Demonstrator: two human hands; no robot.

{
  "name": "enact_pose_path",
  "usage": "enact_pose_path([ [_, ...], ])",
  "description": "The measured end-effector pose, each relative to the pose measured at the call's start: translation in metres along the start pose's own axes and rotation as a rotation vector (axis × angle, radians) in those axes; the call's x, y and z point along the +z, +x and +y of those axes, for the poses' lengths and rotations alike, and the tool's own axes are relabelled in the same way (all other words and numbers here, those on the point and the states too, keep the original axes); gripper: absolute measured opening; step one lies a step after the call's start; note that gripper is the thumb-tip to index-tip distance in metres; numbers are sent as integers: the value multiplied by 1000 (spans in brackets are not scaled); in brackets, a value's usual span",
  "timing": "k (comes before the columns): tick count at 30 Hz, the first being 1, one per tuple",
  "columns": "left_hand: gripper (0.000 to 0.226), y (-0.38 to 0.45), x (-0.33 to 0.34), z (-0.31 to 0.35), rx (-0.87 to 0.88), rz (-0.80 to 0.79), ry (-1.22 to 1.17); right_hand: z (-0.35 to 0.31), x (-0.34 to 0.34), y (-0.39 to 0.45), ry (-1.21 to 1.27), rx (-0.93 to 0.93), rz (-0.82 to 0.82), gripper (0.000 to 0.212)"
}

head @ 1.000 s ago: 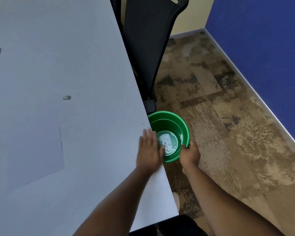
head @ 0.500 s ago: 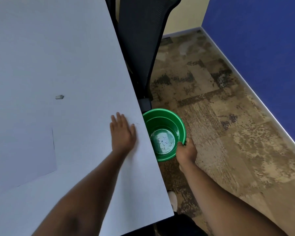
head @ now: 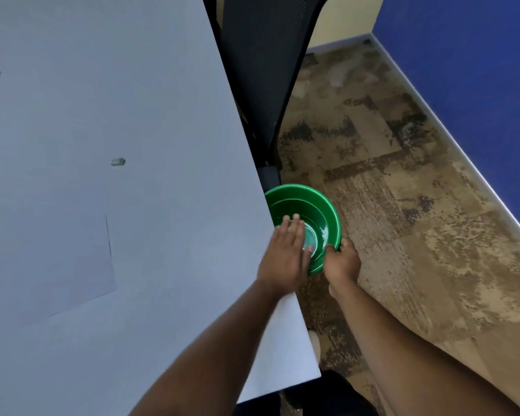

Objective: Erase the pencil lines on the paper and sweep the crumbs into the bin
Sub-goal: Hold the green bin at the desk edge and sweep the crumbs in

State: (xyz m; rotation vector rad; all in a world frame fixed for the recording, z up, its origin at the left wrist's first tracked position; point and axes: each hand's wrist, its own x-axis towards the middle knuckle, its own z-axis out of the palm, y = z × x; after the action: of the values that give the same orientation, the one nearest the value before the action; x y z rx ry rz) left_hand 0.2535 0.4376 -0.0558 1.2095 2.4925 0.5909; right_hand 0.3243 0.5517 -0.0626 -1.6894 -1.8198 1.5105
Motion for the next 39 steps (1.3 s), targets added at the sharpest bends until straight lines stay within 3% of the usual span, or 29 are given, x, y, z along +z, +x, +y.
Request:
enact_pose_path([
  [3,64,-5,-2,5,-2,55,-45,-3,-3,-1,-12,-5,22,16],
  [8,73,-11,-29,-59,-303,254,89,-4,-5,-1,-17,15,23,11],
  [11,75,-19,-41,-94,-561,230,149,-3,-3,-3,-10,19,17,11],
  [14,81,-24,-37,-90,-675,176,103,0,-2,-6,4,26,-6,14],
  [18,88,-24,-14,-49,-526,145,92,1,-4,-8,12,46,-20,16],
  [22,71,-27,9,12,-54,46,23,-1,-9,-8,2,42,1,19],
  [24,65,-28,17,37,55,39,33,-1,-13,-8,-3,30,10,18],
  [28,65,-25,7,30,-137,124,-3,-1,-17,-5,4,33,20,15],
  [36,81,-15,-41,-79,-512,224,133,4,-16,-5,7,23,-12,11],
  [39,77,-13,-55,-107,-602,262,160,7,-17,-4,-1,17,-16,11],
])
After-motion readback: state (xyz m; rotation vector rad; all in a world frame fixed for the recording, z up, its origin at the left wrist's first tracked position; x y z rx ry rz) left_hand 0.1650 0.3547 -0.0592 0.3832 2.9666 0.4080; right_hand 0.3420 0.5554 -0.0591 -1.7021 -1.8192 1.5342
